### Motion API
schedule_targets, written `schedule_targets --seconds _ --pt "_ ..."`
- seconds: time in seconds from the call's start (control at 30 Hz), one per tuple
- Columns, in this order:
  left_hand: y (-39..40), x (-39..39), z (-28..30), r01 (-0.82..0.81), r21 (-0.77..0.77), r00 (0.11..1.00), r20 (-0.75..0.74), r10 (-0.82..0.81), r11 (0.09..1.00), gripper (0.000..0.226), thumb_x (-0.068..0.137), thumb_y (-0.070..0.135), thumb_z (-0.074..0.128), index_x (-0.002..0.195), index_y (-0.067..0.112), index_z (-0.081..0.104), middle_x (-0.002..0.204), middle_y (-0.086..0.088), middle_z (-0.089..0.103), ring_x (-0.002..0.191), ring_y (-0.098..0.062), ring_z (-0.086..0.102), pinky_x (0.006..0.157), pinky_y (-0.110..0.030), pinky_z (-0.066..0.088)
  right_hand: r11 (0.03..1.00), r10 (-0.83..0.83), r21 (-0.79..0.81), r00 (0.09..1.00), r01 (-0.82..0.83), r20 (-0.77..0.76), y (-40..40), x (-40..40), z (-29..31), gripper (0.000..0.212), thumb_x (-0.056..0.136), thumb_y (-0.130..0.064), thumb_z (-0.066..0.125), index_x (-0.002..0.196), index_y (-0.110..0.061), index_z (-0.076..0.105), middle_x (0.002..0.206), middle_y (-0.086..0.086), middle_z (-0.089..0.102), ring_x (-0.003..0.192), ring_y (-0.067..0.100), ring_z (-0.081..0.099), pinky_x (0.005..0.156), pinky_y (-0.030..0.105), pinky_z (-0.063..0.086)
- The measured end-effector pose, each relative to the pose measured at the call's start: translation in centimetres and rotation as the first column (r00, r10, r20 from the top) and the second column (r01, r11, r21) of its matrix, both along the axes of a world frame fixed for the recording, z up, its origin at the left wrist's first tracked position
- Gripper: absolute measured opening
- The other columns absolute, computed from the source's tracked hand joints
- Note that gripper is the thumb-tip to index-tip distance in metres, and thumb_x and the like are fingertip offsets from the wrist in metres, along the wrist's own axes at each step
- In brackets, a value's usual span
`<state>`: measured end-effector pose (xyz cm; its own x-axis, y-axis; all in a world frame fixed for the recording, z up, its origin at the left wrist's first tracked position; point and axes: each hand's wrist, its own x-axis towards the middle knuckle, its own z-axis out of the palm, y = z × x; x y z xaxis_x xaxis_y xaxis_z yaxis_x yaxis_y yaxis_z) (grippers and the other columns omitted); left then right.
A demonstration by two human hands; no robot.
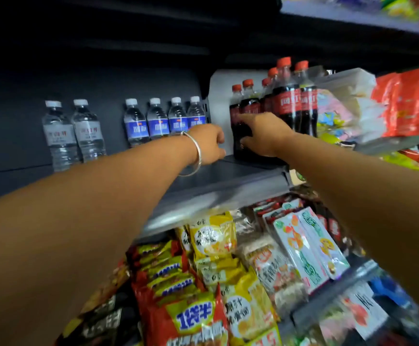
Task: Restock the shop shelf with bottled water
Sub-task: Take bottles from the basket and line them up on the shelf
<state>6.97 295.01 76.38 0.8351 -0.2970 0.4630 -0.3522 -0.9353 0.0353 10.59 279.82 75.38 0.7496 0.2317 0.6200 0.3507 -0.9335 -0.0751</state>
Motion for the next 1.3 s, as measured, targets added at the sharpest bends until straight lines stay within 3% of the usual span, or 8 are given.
schedule_targets --seconds 0.13,0.27,0.37,0.5,0.77,1.0,1.1,1.3 --pt "-1.3 -6.1 -3.8 0.141 -0.053 0.986 0.096 -0.135 0.989 0.035 0.087 0.015 0.059 0.12 0.006 0.053 0.126 -0.014 0.051 0.115 -0.028 0.049 0.094 -0.029 0.038 0.997 -0.072 0.043 0.993 0.068 0.095 -1.4 -7.4 -5.2 0.055 0.088 -0.019 0.058 0.139 -0.007 0.039 0.132 0.018 0.052 0.122 0.037 0.041 0.096 0.046 0.041" --pt "-2.2 -9.9 -11.1 0.196 -0.104 0.98 0.056 -0.19 0.975 0.032 0.084 0.013 0.059 0.116 0.006 0.054 0.121 -0.015 0.051 0.113 -0.031 0.048 0.096 -0.034 0.04 0.994 -0.097 0.058 0.994 0.094 0.052 -2.1 -12.5 -13.0 0.046 0.086 -0.018 0.058 0.129 -0.006 0.048 0.124 0.02 0.056 0.116 0.038 0.044 0.093 0.045 0.04" --pt "-2.3 -12.0 -18.4 0.221 -0.11 0.974 -0.031 -0.226 0.969 0.029 0.083 0.012 0.06 0.111 0.005 0.056 0.118 -0.016 0.054 0.112 -0.031 0.048 0.094 -0.034 0.037 0.993 -0.097 0.059 0.992 0.102 -0.077 -2.5 -15.1 -20.0 0.044 0.086 -0.019 0.059 0.127 -0.006 0.05 0.124 0.02 0.055 0.118 0.036 0.044 0.092 0.041 0.038" --pt "-1.6 -13.7 -31.2 0.204 -0.114 0.927 -0.295 -0.229 0.972 0.032 0.085 0.011 0.058 0.116 0.004 0.054 0.122 -0.016 0.052 0.116 -0.03 0.046 0.092 -0.03 0.032 0.994 -0.004 0.099 0.942 0.039 -0.336 -2.3 -17.4 -32.2 0.044 0.083 -0.013 0.062 0.125 -0.003 0.053 0.123 0.021 0.056 0.118 0.037 0.047 0.092 0.042 0.04" --pt "2.1 -14.9 -55.8 0.097 -0.086 0.763 -0.633 -0.13 0.992 0.032 0.081 0.007 0.057 0.112 0.005 0.056 0.118 -0.018 0.053 0.112 -0.035 0.048 0.09 -0.037 0.034 0.986 0.139 0.164 0.676 -0.027 -0.723 1.8 -19.7 -57.8 0.035 0.084 -0.021 0.055 0.115 -0.007 0.06 0.115 0.018 0.061 0.107 0.035 0.056 0.083 0.038 0.043" --pt "7.2 -15.3 -72.6 -0.042 -0.043 0.641 -0.768 -0.006 0.998 0.042 0.084 0.011 0.059 0.125 0.013 0.049 0.129 -0.009 0.047 0.123 -0.026 0.043 0.103 -0.036 0.037 0.985 0.15 0.172 0.372 0.027 -0.916 7.9 -20.6 -76.6 0.061 0.092 -0.033 0.056 0.144 -0.014 0.029 0.148 0.006 0.036 0.134 0.022 0.036 0.107 0.029 0.024" --pt "8.8 -15.2 -77.8 -0.067 -0.062 0.625 -0.781 -0.007 0.996 0.043 0.083 0.007 0.057 0.124 0.011 0.048 0.129 -0.009 0.046 0.125 -0.025 0.04 0.104 -0.035 0.035 0.978 0.153 0.186 0.277 0.098 -0.949 10.1 -19.7 -82.7 0.071 0.088 -0.035 0.061 0.145 -0.015 0.025 0.149 0.006 0.034 0.135 0.023 0.033 0.109 0.031 0.024" --pt "10.7 -14.8 -83.8 -0.063 -0.029 0.605 -0.796 0.015 0.998 0.047 0.079 0.011 0.062 0.124 0.013 0.045 0.13 -0.007 0.043 0.124 -0.024 0.039 0.104 -0.037 0.034 0.95 0.275 0.299 0.213 0.091 -0.938 12.0 -17.0 -88.5 0.073 0.076 -0.025 0.076 0.139 -0.02 0.039 0.14 0.003 0.045 0.127 0.022 0.043 0.105 0.034 0.033"
